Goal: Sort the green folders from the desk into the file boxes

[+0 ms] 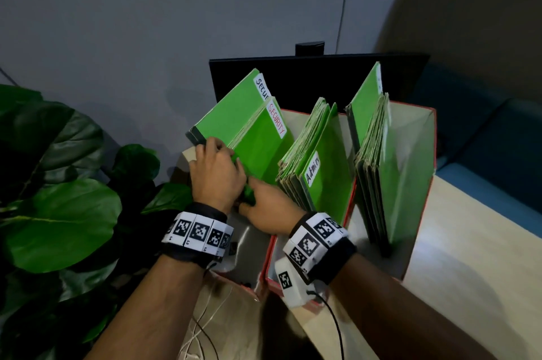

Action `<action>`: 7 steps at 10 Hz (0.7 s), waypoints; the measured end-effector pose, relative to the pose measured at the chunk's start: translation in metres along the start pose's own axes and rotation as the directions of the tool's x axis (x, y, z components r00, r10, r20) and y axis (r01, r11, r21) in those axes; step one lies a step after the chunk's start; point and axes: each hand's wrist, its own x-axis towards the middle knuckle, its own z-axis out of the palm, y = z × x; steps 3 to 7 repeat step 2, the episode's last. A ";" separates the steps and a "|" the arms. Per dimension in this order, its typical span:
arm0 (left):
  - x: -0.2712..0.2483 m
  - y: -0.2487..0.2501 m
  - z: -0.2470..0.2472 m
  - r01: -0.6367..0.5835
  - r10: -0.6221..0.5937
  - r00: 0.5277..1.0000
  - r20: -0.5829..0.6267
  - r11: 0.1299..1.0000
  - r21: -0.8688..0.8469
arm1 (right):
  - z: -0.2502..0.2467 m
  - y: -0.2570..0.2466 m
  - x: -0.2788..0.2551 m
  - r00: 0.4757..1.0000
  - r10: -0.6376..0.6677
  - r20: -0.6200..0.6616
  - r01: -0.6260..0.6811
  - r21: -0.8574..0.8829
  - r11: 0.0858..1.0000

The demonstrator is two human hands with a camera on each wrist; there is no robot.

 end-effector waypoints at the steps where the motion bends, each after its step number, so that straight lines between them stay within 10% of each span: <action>1: 0.008 0.000 -0.004 -0.022 0.015 0.997 0.071 0.996 0.090 | -0.032 0.001 -0.031 0.990 -0.143 0.010 0.143 -0.054 0.988; 7: 0.017 0.006 -0.013 -0.003 -0.001 0.998 0.058 0.997 0.076 | -0.066 0.008 -0.063 0.979 -0.202 0.006 0.202 -0.074 0.977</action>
